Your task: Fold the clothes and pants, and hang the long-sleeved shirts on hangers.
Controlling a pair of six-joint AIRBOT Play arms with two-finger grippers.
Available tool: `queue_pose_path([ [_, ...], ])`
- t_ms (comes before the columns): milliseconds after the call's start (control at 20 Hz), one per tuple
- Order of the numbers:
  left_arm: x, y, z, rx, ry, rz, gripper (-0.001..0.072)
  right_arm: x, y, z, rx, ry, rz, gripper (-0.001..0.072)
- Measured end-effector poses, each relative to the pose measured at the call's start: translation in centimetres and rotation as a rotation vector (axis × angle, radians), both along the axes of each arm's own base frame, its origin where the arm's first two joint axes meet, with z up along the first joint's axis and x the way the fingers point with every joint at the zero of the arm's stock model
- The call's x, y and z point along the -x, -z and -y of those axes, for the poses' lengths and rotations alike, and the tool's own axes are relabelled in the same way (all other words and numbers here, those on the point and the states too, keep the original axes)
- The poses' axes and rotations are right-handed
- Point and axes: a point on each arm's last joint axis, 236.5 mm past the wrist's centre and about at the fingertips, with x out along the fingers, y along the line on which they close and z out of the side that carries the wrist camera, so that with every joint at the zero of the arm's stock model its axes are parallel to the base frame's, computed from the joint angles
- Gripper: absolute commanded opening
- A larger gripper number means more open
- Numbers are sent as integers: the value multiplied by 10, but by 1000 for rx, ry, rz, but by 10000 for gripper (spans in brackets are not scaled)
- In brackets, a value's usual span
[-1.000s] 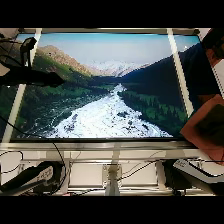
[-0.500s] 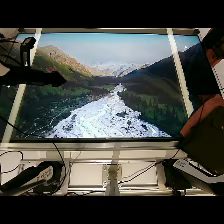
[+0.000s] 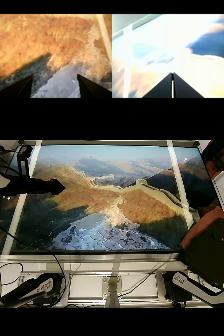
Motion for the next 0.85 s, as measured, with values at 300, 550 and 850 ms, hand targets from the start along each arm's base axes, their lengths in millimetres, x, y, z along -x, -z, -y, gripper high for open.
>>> queue_pose_path([
  [300, -2, 0, -1, 0, -4, 6, 609, -2, 44, -94, 256, -310, -74, 38],
  [550, -2, 0, -1, 1, -5, 6, 609, -27, 96, -48, 462, -203, -226, 39],
  [850, -2, 0, -1, 1, -5, 6, 609, -37, 114, -22, 517, -146, -292, 39],
])
